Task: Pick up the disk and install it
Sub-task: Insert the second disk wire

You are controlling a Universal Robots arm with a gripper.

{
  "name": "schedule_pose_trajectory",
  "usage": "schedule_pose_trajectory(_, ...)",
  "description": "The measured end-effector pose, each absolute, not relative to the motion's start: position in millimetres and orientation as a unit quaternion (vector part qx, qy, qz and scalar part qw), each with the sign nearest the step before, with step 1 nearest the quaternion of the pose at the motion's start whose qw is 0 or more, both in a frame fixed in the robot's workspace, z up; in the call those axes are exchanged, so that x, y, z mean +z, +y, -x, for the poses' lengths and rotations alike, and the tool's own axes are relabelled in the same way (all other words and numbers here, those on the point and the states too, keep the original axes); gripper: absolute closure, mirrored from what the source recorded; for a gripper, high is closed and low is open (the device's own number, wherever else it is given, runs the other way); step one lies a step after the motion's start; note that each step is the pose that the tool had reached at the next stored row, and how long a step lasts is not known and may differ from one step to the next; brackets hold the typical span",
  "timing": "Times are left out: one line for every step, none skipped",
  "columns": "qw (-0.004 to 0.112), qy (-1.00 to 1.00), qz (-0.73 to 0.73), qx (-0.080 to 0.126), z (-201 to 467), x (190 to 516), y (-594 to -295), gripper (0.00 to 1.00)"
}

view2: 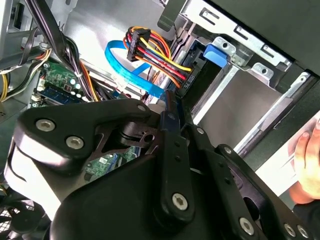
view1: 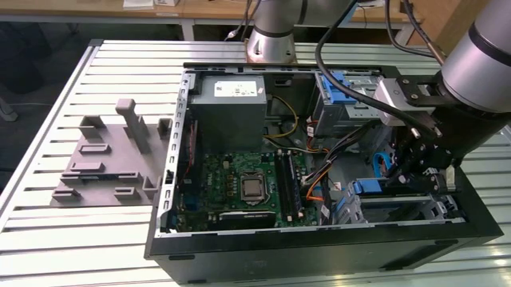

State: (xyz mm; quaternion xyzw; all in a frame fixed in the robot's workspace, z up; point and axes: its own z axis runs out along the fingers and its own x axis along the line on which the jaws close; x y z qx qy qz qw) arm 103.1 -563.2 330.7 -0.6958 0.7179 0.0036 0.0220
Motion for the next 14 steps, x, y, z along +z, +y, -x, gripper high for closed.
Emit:
schedule_pose_trajectory(0.022,0.718,0.696,0.004,-103.1,330.5,-563.2,0.84)
schedule_pose_trajectory(0.022,0.718,0.696,0.004,-103.1,330.3,-563.2,0.84)
schedule_pose_trajectory(0.022,0.718,0.696,0.004,-103.1,330.0,-563.2,0.84)
schedule_pose_trajectory(0.022,0.718,0.696,0.004,-103.2,329.8,-563.2,0.84)
schedule_pose_trajectory(0.022,0.718,0.696,0.004,-103.2,329.8,-563.3,0.84)
schedule_pose_trajectory(0.022,0.718,0.696,0.004,-103.2,329.7,-563.3,0.83)
schedule_pose_trajectory(0.022,0.718,0.696,0.004,-103.2,329.8,-563.3,0.76)
schedule_pose_trajectory(0.022,0.718,0.696,0.004,-103.2,329.8,-563.3,0.76)
schedule_pose_trajectory(0.022,0.718,0.696,0.004,-103.2,329.8,-563.3,0.76)
schedule_pose_trajectory(0.022,0.718,0.696,0.004,-103.2,329.9,-563.3,0.76)
schedule_pose_trajectory(0.022,0.718,0.696,0.004,-103.2,330.8,-563.3,0.76)
schedule_pose_trajectory(0.022,0.718,0.696,0.004,-103.2,331.5,-563.2,0.76)
schedule_pose_trajectory(0.022,0.718,0.696,0.004,-103.2,332.3,-563.3,0.76)
schedule_pose_trajectory(0.021,0.718,0.696,0.004,-103.2,333.1,-563.3,0.76)
